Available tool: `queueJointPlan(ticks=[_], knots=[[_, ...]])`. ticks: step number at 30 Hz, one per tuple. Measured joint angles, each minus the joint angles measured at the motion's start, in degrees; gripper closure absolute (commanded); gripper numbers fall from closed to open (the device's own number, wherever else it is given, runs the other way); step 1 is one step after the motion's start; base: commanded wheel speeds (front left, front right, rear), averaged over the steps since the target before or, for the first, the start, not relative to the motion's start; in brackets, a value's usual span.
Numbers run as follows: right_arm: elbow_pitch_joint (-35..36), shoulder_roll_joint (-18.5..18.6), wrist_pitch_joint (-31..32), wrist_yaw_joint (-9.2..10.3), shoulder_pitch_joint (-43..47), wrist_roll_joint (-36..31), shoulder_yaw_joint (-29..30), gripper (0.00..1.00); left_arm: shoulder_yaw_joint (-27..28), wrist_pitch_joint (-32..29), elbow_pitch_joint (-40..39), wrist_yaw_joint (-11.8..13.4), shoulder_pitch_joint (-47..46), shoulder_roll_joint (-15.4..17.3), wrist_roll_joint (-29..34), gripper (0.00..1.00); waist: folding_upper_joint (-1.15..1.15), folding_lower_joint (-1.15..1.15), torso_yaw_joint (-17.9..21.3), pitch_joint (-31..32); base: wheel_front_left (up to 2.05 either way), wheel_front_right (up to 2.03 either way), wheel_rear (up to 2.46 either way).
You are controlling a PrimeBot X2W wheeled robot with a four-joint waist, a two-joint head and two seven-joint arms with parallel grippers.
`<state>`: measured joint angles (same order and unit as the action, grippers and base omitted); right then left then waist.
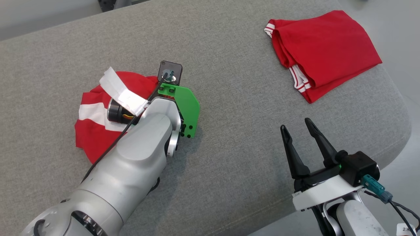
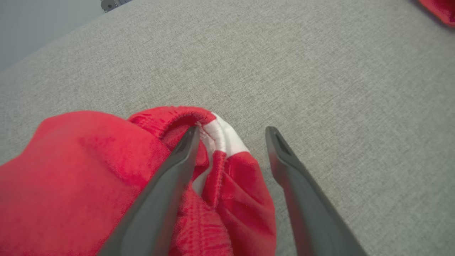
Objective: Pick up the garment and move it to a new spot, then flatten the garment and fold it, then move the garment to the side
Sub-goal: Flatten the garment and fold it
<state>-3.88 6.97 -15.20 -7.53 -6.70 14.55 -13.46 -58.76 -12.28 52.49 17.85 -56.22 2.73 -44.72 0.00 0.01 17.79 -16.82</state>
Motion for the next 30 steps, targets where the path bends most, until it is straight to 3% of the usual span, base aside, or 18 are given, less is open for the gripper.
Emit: queueJointPlan(ticks=[1,4,8,13,23,30], knots=[[0.0,-0.01,0.0,0.0,-0.03,0.01,-0.01,0.0,-0.21,0.0,0.53,-0.26,-0.14,-0.01,-0.86,0.5,0.0,0.0,0.2,-0.04,0.0,0.0,0.0],[0.07,0.0,0.0,0.0,-0.14,0.11,0.02,0.0,-0.81,0.14,2.21,-0.51,-0.38,0.01,-1.89,1.0,0.0,0.0,0.68,-0.08,0.0,0.0,0.0],[0.23,0.0,0.0,0.0,-0.19,0.4,0.09,0.0,-2.19,0.31,4.26,-1.01,-1.07,0.01,-2.4,1.0,0.0,0.0,1.05,-0.17,0.0,0.0,0.0],[0.15,-0.02,0.0,0.0,-0.15,0.4,0.62,0.0,-2.45,5.05,3.79,-2.25,-1.72,0.05,-3.85,1.0,0.0,0.0,0.92,0.31,0.0,0.0,0.0],[-0.44,-0.1,0.0,0.0,1.09,0.4,0.87,0.0,-0.47,11.39,-5.84,-6.47,-7.02,0.07,-11.93,1.0,0.0,0.0,-0.26,3.9,0.0,0.0,0.0],[-0.41,0.91,0.0,0.0,3.0,0.38,1.89,0.0,2.14,14.04,-12.24,-11.06,-14.74,0.07,-16.55,1.0,0.0,-0.01,-2.24,6.88,0.0,0.0,0.0]])
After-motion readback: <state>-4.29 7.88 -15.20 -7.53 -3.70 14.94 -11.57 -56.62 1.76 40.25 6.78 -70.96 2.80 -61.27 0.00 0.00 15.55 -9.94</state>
